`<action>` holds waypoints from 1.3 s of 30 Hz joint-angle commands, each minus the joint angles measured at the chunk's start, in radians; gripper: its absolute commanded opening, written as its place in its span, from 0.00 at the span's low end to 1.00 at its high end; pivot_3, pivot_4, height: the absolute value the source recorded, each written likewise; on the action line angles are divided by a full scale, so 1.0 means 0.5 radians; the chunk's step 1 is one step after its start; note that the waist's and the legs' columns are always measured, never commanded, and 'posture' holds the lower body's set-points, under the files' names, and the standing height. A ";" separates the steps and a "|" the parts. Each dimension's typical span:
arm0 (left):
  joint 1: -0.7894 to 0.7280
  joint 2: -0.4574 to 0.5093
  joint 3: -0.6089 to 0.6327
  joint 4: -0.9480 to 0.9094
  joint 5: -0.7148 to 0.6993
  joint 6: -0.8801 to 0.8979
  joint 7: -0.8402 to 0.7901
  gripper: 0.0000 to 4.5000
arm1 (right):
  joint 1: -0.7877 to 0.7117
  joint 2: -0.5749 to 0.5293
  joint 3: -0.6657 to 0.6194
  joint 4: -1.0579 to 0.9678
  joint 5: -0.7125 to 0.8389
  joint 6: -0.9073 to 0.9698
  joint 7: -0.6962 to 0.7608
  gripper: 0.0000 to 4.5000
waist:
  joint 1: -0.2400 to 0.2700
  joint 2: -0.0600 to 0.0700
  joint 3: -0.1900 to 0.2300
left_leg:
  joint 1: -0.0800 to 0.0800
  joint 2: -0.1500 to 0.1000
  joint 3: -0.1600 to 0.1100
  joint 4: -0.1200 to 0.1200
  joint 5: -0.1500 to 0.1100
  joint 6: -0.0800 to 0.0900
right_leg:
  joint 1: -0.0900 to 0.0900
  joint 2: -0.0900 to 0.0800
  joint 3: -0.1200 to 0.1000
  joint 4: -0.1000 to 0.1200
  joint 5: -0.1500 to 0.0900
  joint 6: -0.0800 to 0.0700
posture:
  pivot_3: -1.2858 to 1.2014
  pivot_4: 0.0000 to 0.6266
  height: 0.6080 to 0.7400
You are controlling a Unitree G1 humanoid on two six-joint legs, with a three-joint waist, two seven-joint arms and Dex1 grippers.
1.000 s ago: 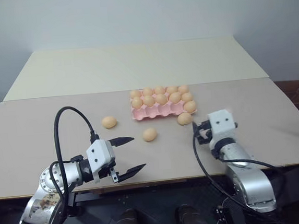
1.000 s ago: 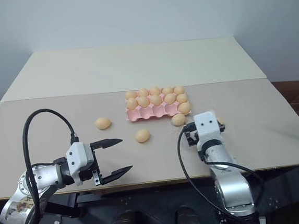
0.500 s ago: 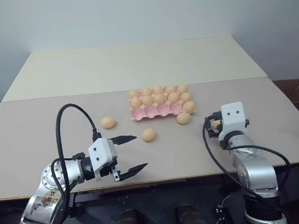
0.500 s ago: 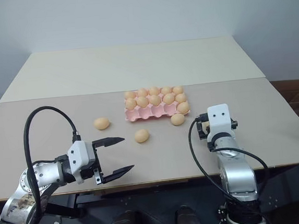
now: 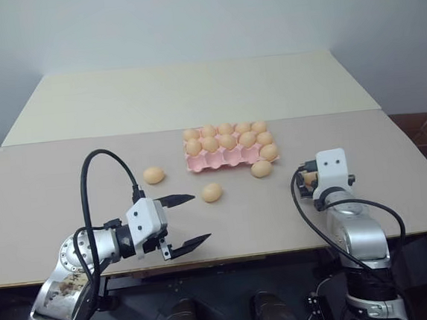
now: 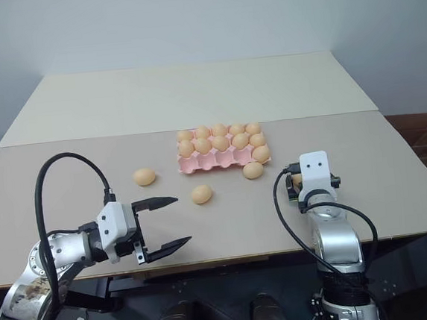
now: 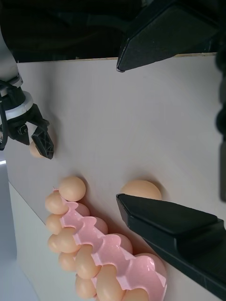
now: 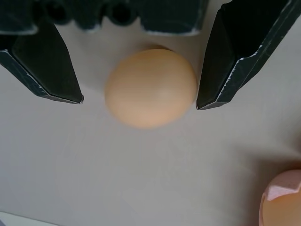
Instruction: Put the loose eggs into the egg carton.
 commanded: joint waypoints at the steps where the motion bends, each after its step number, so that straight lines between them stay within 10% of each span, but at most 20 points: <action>1: 0.007 0.005 0.011 -0.059 0.007 -0.021 0.005 1.00 | -0.029 -0.001 -0.046 0.001 0.010 -0.094 -0.023 0.86 | 0.000 0.000 0.000 | 0.000 0.000 0.000 0.000 0.000 0.000 | 0.000 0.000 0.000 0.000 0.000 0.000 | 0.52 0.24 1.00; 8: 0.031 0.004 0.033 -0.042 0.022 -0.026 0.016 1.00 | -0.033 -0.004 -0.056 0.052 0.014 -0.162 -0.019 0.52 | 0.000 0.000 0.000 | 0.000 0.000 0.000 0.000 0.000 0.000 | 0.000 0.000 0.000 0.000 0.000 0.000 | 0.52 0.24 1.00; 27: 0.225 -0.033 0.220 -0.159 -0.063 0.091 0.208 1.00 | -0.019 -0.063 0.186 -0.591 0.110 0.002 0.255 0.48 | -0.002 0.000 0.000 | 0.001 0.001 0.000 -0.001 0.000 0.000 | 0.000 0.000 0.000 0.000 0.000 0.000 | 0.52 0.24 1.00; 39: 0.223 -0.049 0.275 -0.213 -0.107 0.165 0.286 1.00 | -0.498 0.172 0.382 -0.069 0.122 -0.096 0.208 0.48 | -0.003 0.000 0.000 | 0.000 0.001 0.000 -0.001 0.000 0.000 | -0.002 0.000 -0.001 0.002 0.000 -0.001 | 0.52 0.24 1.00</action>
